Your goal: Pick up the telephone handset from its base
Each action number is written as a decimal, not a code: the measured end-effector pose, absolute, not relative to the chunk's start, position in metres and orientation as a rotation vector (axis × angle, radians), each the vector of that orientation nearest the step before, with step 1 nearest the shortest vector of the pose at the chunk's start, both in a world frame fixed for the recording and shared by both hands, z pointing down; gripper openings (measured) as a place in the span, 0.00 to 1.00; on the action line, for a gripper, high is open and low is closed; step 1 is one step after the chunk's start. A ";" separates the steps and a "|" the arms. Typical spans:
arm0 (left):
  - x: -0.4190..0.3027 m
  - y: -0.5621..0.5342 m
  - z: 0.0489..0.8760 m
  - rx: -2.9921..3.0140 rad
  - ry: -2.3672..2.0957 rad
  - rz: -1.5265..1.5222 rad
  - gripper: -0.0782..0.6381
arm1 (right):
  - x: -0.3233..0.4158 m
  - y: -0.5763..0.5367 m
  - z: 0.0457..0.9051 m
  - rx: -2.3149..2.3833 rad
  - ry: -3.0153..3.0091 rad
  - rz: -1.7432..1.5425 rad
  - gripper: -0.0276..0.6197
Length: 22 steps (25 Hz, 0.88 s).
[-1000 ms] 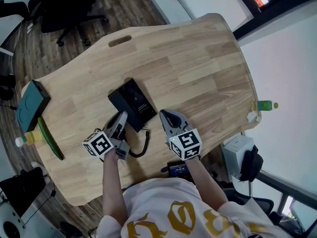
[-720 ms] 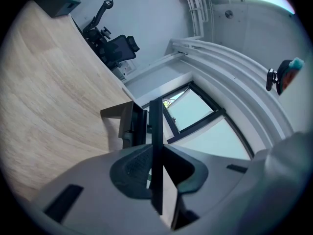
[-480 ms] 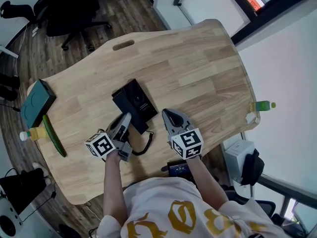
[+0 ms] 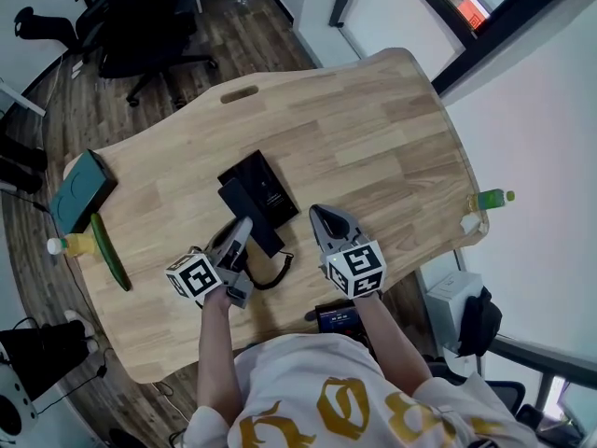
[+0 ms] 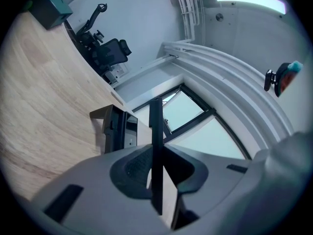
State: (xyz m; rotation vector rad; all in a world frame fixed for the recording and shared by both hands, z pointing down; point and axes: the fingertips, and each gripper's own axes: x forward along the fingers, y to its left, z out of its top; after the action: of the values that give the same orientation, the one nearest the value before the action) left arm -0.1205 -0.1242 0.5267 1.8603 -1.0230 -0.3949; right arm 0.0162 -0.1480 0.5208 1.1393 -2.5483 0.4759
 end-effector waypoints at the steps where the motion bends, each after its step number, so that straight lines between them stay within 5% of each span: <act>1: -0.120 -0.123 0.524 1.867 -1.023 -0.398 0.21 | 0.017 -0.148 0.518 1.145 -2.553 0.471 0.05; 22: -0.091 -0.084 0.474 2.020 -0.827 -0.448 0.21 | 0.021 -0.125 0.474 1.256 -2.622 0.415 0.05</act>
State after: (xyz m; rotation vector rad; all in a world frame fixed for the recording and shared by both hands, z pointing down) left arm -0.0913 -0.0842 0.4738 2.0205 -0.8268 -0.4477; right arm 0.0210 -0.1250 0.4741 1.2555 -2.6222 0.4152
